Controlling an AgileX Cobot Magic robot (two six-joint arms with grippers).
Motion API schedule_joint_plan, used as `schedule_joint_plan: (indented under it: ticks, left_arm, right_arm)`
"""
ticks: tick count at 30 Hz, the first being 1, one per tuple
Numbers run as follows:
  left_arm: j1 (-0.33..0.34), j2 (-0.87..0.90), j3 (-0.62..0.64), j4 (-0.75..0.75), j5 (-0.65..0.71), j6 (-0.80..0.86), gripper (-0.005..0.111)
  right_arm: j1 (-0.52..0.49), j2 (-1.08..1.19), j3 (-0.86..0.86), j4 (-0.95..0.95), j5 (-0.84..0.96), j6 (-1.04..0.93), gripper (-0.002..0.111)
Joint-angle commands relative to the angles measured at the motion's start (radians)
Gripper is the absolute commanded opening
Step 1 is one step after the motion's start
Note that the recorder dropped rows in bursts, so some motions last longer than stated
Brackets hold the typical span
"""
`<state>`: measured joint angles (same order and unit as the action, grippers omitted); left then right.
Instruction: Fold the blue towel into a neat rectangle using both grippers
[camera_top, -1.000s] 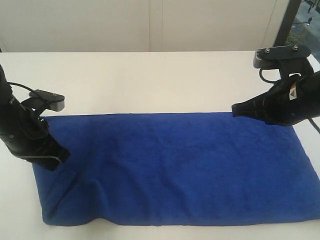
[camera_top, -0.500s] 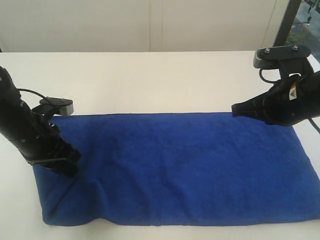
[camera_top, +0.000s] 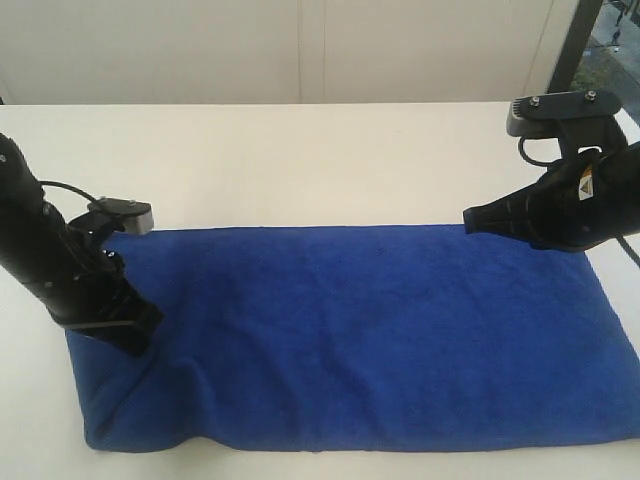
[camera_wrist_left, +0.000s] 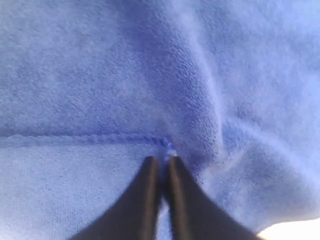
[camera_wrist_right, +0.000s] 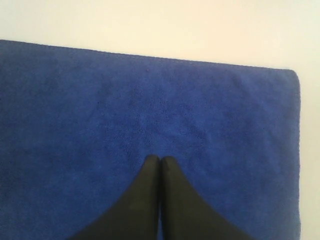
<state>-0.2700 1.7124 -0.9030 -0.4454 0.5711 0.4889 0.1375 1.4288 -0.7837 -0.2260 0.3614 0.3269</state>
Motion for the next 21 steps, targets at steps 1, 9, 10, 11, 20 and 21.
schedule_joint_plan:
  ticks: [1, 9, 10, 11, 20, 21]
  left_arm:
    - [0.001, -0.003, 0.006, -0.007, 0.029, 0.017, 0.000]
    - [0.003, -0.201, -0.006, 0.238, 0.099, -0.226, 0.000]
    - [0.007, -0.234, -0.006, 0.344, 0.108, -0.337, 0.000]
    - [0.015, -0.260, -0.006, 0.423, 0.118, -0.421, 0.000]
    - [0.070, -0.316, 0.028, 0.559, 0.295, -0.572, 0.000]
    - [0.070, -0.316, 0.035, 0.559, 0.318, -0.572, 0.000]
  right_arm:
    - [-0.006, 0.000, 0.004, -0.004, -0.010, -0.012, 0.000]
    - [-0.006, 0.000, 0.004, -0.002, -0.008, -0.012, 0.000]
    - [-0.006, 0.000, 0.004, 0.000, -0.008, -0.012, 0.000]
    - [-0.006, 0.000, 0.004, 0.000, -0.008, -0.012, 0.000]
    - [-0.006, 0.000, 0.004, 0.000, -0.010, -0.012, 0.000]
    - [-0.006, 0.000, 0.004, 0.000, -0.010, -0.012, 0.000]
